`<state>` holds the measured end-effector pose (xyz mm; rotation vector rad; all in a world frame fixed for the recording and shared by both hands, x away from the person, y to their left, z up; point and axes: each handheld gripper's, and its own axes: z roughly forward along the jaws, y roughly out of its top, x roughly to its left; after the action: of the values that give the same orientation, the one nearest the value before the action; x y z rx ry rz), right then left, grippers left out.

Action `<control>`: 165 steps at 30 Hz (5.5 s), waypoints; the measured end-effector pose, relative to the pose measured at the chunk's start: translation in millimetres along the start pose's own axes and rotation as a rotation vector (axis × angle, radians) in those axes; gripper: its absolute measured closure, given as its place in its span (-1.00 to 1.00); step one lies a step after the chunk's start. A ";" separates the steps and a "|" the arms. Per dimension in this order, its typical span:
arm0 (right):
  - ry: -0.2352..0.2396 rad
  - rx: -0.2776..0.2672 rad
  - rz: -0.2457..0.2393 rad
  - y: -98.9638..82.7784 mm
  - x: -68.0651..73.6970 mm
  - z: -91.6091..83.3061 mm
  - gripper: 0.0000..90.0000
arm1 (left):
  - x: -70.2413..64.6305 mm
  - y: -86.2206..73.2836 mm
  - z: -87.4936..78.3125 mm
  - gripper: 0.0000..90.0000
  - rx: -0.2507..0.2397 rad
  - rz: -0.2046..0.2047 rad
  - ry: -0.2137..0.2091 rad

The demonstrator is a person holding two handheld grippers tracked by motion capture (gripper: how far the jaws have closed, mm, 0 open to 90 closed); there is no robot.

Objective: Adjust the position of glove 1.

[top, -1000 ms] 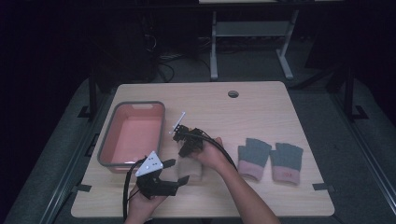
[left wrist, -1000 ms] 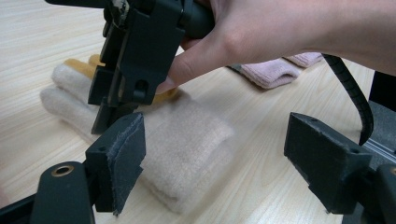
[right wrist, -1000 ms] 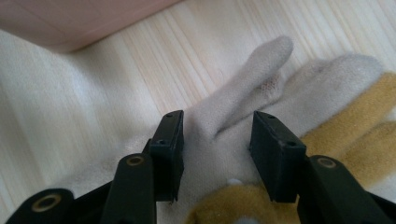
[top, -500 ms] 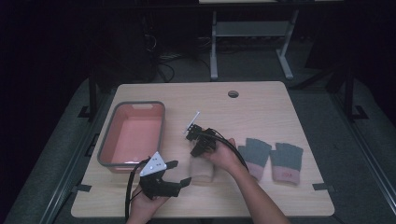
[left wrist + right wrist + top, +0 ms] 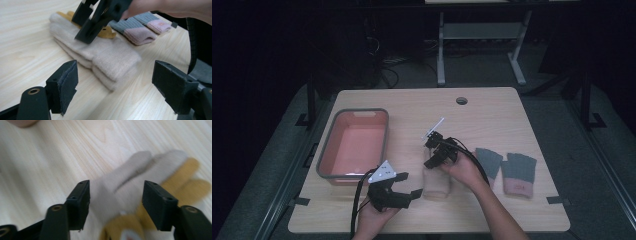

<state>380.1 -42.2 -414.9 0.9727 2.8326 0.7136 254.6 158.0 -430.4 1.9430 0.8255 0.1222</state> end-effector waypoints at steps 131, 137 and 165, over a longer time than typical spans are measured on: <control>0.310 -0.361 0.626 -111.4 -0.5 -5.8 0.75 | 40.2 7.3 63.5 0.51 0.167 -0.402 -0.247; 0.307 -0.370 0.618 -110.3 0.6 -9.6 0.75 | 39.8 9.5 60.8 0.51 0.158 -0.400 -0.256; 0.322 -0.380 0.620 -110.0 0.9 -14.1 0.75 | 39.1 11.9 57.6 0.52 0.150 -0.398 -0.265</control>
<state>314.2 -123.6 -451.3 1.8032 2.4461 1.5160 314.3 134.6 -460.0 1.8408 1.0442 -0.4367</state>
